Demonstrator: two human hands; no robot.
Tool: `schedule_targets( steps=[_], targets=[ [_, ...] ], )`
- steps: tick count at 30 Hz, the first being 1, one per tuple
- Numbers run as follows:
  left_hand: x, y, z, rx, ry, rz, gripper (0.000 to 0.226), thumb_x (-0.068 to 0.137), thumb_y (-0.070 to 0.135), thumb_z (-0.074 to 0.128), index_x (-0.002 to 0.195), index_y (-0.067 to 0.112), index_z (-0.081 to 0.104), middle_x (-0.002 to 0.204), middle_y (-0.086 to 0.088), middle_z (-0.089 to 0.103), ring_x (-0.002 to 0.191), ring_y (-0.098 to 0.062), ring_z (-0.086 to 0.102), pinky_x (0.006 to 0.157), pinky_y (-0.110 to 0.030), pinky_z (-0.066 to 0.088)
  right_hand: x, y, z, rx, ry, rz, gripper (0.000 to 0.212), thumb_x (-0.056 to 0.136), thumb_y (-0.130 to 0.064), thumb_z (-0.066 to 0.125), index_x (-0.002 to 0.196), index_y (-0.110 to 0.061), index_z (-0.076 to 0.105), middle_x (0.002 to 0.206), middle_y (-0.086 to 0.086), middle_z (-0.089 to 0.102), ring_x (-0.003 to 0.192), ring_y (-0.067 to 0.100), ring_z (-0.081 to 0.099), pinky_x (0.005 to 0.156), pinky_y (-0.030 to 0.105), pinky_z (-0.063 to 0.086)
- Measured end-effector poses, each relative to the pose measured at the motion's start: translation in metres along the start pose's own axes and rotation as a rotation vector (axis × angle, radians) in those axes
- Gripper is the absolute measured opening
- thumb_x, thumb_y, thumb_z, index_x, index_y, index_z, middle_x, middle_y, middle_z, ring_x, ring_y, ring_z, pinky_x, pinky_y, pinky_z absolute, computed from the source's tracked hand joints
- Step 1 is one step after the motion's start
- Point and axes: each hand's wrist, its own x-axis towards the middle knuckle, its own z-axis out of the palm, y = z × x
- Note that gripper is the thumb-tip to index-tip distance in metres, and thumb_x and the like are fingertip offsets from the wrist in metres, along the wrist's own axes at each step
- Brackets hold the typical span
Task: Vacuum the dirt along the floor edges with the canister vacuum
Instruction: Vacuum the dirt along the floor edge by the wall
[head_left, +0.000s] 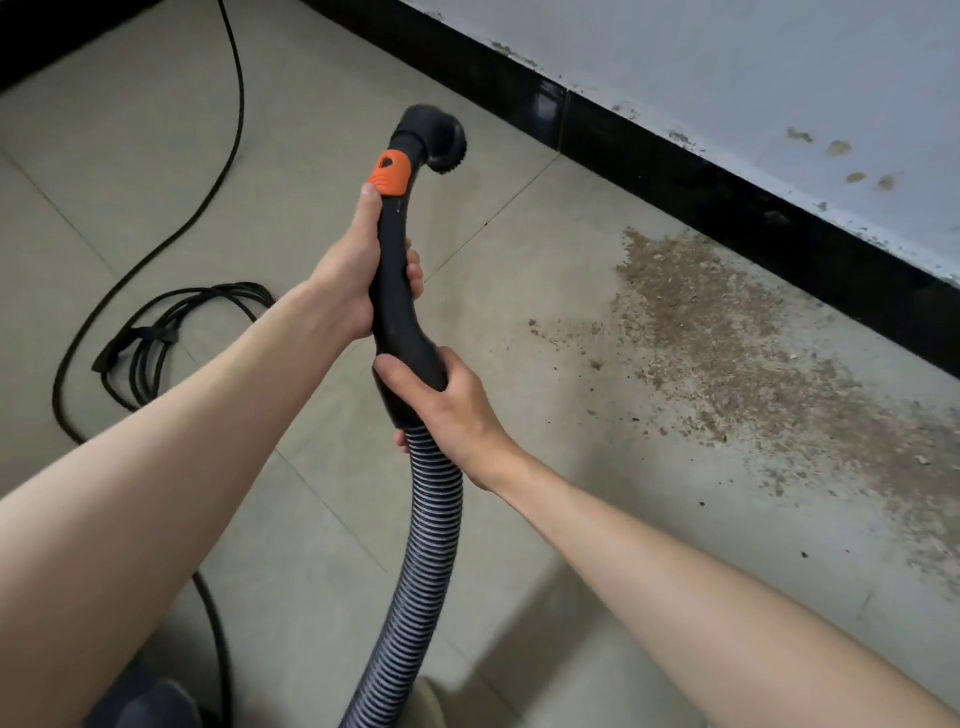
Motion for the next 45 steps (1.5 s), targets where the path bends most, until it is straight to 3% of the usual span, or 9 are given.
schedule_targets(
  steps=[7,11,18,24,28,32,35,39,45],
  targets=[
    [0.0,-0.019,-0.013,-0.025,0.002,-0.14,0.054,0.09,0.063,0.048,0.078,0.01,0.045,0.053,0.0,0.047,0.04,-0.014,0.048,0.044,-0.017,0.045,-0.014,-0.009,-0.007,-0.149,0.05,0.08,0.032,0.081,-0.046,0.074,0.087,-0.019,0.059,0.073,0.001,0.062,0.044,0.013,0.059,0.043,0.024,0.047],
    [-0.012,-0.026,-0.004,0.062,0.105,-0.194,0.058,0.083,0.068,0.054,0.095,0.012,0.042,0.058,-0.001,0.045,0.04,-0.014,0.047,0.044,-0.019,0.046,-0.029,-0.011,-0.016,-0.268,0.041,0.088,0.031,0.081,-0.047,0.074,0.085,-0.022,0.056,0.073,0.0,0.063,0.041,0.012,0.058,0.041,0.022,0.045],
    [-0.033,-0.04,-0.001,0.021,0.267,-0.065,0.056,0.083,0.064,0.058,0.098,0.011,0.045,0.062,-0.002,0.046,0.043,-0.014,0.046,0.046,-0.02,0.046,-0.045,-0.012,-0.027,-0.272,-0.076,0.038,0.031,0.083,-0.045,0.073,0.077,-0.02,0.057,0.068,0.001,0.058,0.042,0.015,0.055,0.041,0.023,0.044],
    [-0.078,-0.09,0.015,-0.036,0.305,-0.11,0.056,0.085,0.062,0.056,0.089,0.008,0.044,0.06,-0.004,0.045,0.041,-0.015,0.047,0.043,-0.019,0.045,-0.096,0.0,-0.062,-0.291,-0.161,0.106,0.037,0.082,-0.048,0.073,0.075,-0.015,0.057,0.061,0.002,0.057,0.039,0.014,0.054,0.04,0.023,0.044],
    [-0.088,-0.123,0.041,-0.034,0.335,-0.097,0.051,0.091,0.058,0.05,0.084,0.007,0.044,0.064,-0.006,0.047,0.049,-0.018,0.048,0.05,-0.027,0.044,-0.115,0.012,-0.095,-0.242,-0.158,0.154,0.036,0.081,-0.046,0.074,0.075,-0.014,0.058,0.062,0.006,0.058,0.039,0.017,0.054,0.042,0.024,0.046],
    [-0.098,-0.135,0.047,-0.033,0.377,-0.067,0.051,0.091,0.058,0.049,0.084,0.008,0.042,0.062,-0.007,0.048,0.045,-0.018,0.05,0.05,-0.027,0.045,-0.13,0.017,-0.107,-0.243,-0.19,0.185,0.039,0.081,-0.049,0.074,0.079,-0.013,0.06,0.061,0.006,0.058,0.04,0.018,0.055,0.043,0.026,0.046],
    [-0.11,-0.161,0.048,-0.046,0.356,-0.099,0.055,0.088,0.063,0.051,0.088,0.009,0.042,0.058,-0.006,0.048,0.037,-0.018,0.05,0.047,-0.025,0.045,-0.147,0.025,-0.123,-0.326,-0.202,0.187,0.038,0.08,-0.048,0.075,0.08,-0.013,0.06,0.057,0.003,0.058,0.038,0.017,0.054,0.043,0.025,0.046],
    [-0.117,-0.197,0.055,-0.096,0.264,-0.097,0.054,0.087,0.064,0.052,0.107,0.014,0.042,0.06,-0.007,0.045,0.038,-0.02,0.051,0.043,-0.025,0.047,-0.17,0.041,-0.145,-0.382,-0.166,0.163,0.033,0.081,-0.043,0.076,0.073,-0.016,0.057,0.055,0.0,0.056,0.038,0.018,0.052,0.044,0.026,0.045],
    [-0.114,-0.185,0.076,-0.051,0.212,-0.063,0.062,0.087,0.062,0.053,0.111,0.008,0.037,0.067,-0.007,0.045,0.037,-0.019,0.051,0.045,-0.025,0.048,-0.171,0.035,-0.149,-0.34,-0.085,0.159,0.035,0.082,-0.044,0.074,0.076,-0.014,0.058,0.059,0.003,0.057,0.038,0.018,0.053,0.044,0.026,0.046]
  ],
)
